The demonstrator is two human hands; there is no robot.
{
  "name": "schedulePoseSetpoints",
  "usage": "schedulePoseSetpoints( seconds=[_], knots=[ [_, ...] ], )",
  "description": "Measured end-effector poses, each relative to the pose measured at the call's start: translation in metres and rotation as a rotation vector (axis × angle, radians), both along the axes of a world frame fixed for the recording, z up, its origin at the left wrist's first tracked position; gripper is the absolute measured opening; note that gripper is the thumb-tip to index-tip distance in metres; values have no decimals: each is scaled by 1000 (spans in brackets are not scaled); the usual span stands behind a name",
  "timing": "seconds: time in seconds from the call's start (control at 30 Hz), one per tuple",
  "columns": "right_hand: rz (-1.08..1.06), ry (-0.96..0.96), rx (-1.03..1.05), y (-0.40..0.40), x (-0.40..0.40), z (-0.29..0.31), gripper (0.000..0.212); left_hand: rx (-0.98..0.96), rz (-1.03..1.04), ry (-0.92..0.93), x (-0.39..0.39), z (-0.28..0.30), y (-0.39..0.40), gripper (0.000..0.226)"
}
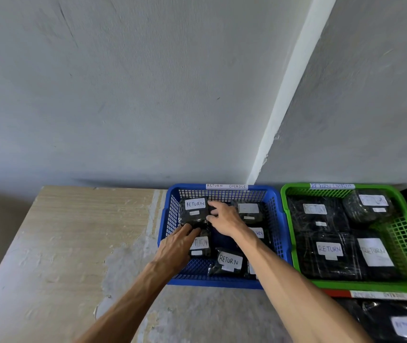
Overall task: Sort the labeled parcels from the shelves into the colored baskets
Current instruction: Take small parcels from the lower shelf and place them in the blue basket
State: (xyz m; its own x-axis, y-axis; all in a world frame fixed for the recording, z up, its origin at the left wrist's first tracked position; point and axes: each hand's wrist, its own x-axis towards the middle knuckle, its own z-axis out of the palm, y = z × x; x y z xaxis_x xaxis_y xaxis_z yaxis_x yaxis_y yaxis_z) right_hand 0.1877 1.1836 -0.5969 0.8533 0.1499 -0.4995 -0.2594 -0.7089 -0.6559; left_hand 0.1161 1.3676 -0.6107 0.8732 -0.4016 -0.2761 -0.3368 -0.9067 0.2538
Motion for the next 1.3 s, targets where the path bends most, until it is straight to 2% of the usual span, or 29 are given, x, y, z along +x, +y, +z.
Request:
schedulePoseSetpoints(
  seconds=[0.1, 0.17, 0.23, 0.3, 0.37, 0.5, 0.6, 0.77, 1.0, 1.13, 1.3],
  knots=[
    [96, 20, -56, -19, -2, 7, 55, 16, -24, -14, 1, 9, -5, 84],
    [134, -104, -182, -40, -7, 15, 37, -65, -83, -6, 1, 17, -17, 84],
    [216, -208, -392, -66, -14, 23, 19, -176, -133, 66, -1, 25, -37, 77],
    [304, -219, -559, -88, -23, 29, 18, -194, -176, 113, -3, 27, -57, 70],
    [357, -221, -642, -101, -32, 27, 21, -148, -203, 117, -6, 23, -69, 70],
    [405, -255, -651, -101, -43, 19, 23, -69, -213, 54, -11, 15, -70, 62],
    [332, -252, -553, -98, -44, 13, 22, -76, -173, 46, -16, 13, -62, 62],
    [326, -267, -415, -95, -47, 12, 39, -86, -150, 58, -23, 11, -56, 64],
    [238, -223, -283, -99, -54, 13, 46, -121, -99, 63, -25, 7, -60, 69],
    [194, -204, -292, -99, -63, 15, 61, -132, -144, 64, -23, 9, -64, 72],
    [230, -235, -492, -96, -82, 22, 81, -142, -169, 83, -12, 14, -81, 61]
  ],
)
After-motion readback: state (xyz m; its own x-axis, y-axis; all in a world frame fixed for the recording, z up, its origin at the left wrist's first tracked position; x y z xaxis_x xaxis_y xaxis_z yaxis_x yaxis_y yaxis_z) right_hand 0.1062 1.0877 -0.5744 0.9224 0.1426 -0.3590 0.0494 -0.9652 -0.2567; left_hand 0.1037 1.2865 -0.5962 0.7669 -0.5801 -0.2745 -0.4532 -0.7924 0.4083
